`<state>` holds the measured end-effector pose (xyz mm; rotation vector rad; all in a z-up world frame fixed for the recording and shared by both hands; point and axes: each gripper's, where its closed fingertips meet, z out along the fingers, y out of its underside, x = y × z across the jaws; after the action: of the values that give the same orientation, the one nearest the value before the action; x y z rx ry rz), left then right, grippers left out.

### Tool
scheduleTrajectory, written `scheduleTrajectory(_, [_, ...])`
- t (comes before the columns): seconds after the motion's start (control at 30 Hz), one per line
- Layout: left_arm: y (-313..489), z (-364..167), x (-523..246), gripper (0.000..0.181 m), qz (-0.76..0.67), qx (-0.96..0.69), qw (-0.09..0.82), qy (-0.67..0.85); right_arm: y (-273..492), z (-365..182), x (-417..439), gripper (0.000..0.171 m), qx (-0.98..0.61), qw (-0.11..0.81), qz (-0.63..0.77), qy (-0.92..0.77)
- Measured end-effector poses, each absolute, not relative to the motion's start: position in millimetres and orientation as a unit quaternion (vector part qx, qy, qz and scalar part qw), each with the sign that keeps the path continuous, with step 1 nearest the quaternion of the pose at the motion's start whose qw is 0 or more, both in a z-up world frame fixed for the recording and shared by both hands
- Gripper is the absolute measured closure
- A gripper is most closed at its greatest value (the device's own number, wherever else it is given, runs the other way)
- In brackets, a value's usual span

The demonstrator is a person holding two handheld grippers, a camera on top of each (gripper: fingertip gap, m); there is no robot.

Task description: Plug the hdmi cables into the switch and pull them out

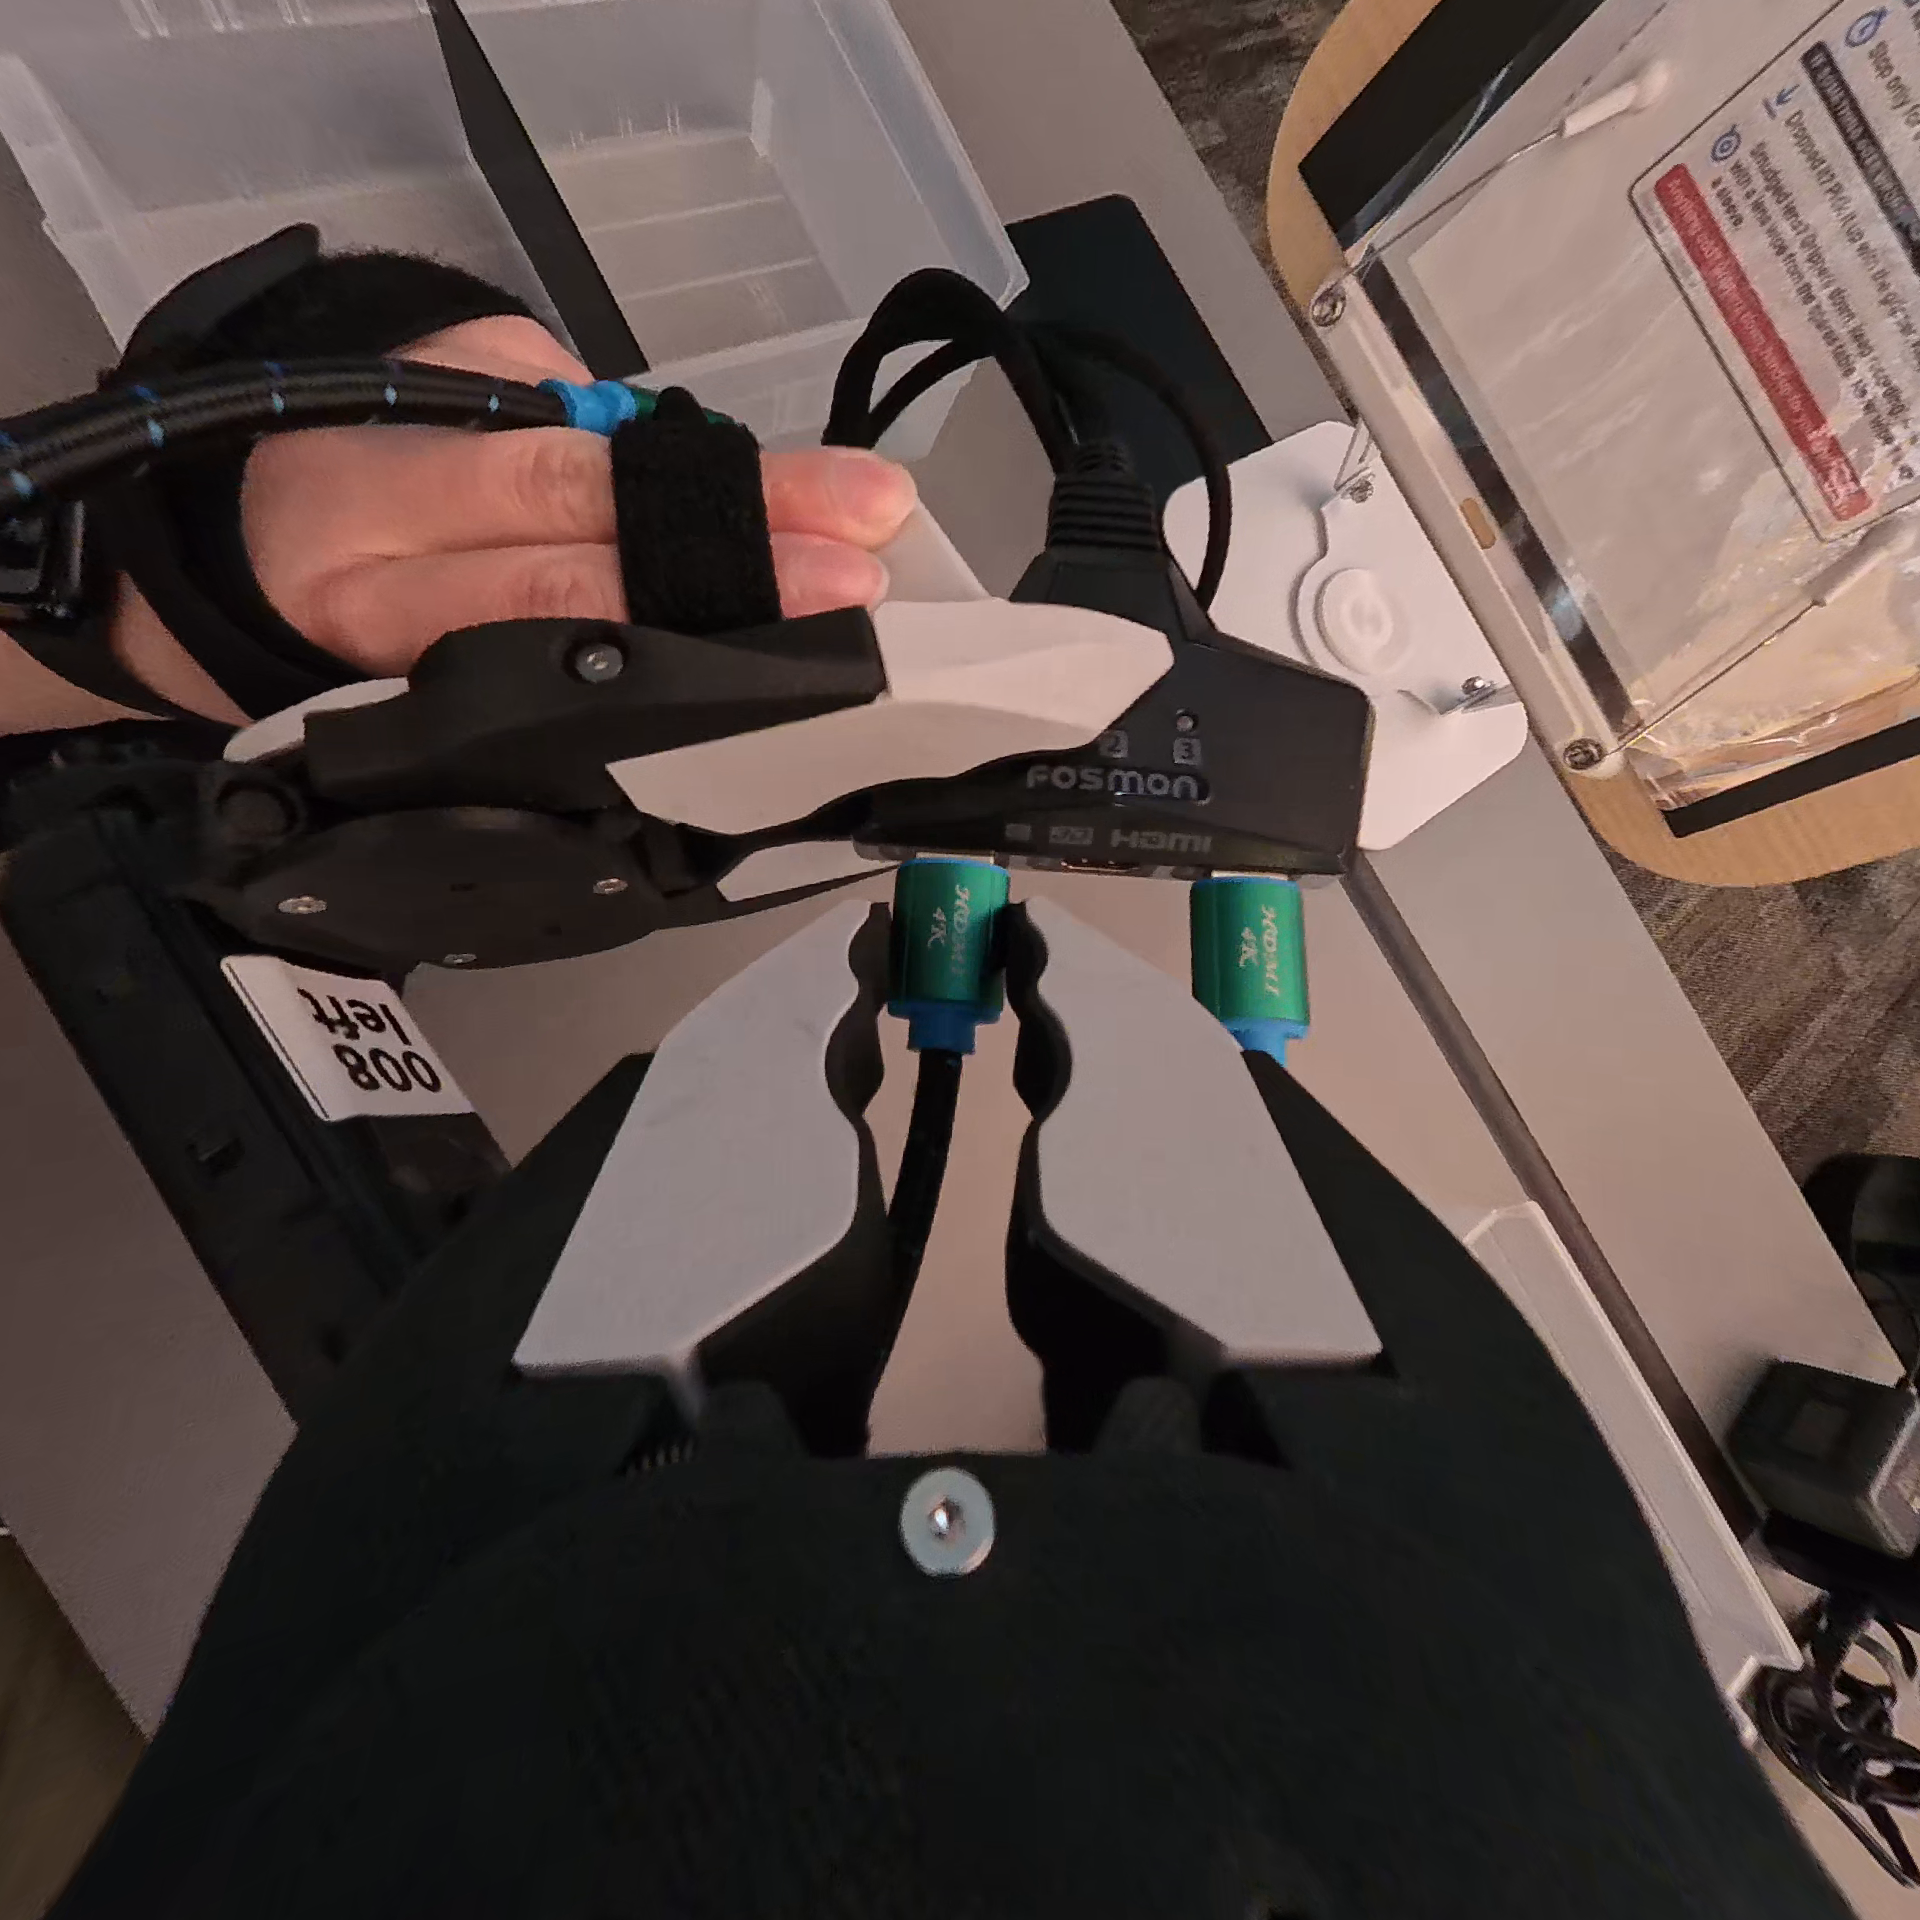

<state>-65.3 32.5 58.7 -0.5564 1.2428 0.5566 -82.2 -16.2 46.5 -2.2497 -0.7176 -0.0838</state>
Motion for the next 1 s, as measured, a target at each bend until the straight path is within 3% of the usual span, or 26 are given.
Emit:
scheduleTrajectory(0.03, [33, 58, -65, 0.158, 0.252, -0.257, 0.739, 0.569, -16, 46, -82, 0.149, -0.881, 0.380, -0.029, -0.282])
scheduleTrajectory(0.33, [35, 44, -55, 0.157, 0.239, -0.235, 0.725, 0.601, -15, 34, -73, 0.148, -0.896, 0.360, -0.002, -0.261])
scheduleTrajectory(0.43, [81, 26, -70, 0.158, 0.304, -0.292, 0.674, 0.606, -30, 32, -57, 0.149, -0.905, 0.327, -0.029, -0.272])
scheduleTrajectory(0.57, [83, 28, -72, 0.158, 0.254, -0.294, 0.689, 0.612, -46, 49, -35, 0.149, -0.901, 0.364, -0.024, -0.235])
scheduleTrajectory(0.8, [56, 36, -62, 0.158, 0.225, -0.294, 0.698, 0.613, -70, 95, -37, 0.149, -0.877, 0.428, 0.116, -0.185])
scheduleTrajectory(1.0, [72, 43, -75, 0.158, 0.225, -0.330, 0.687, 0.607, -92, 127, -2, 0.150, -0.885, 0.419, 0.054, -0.195])
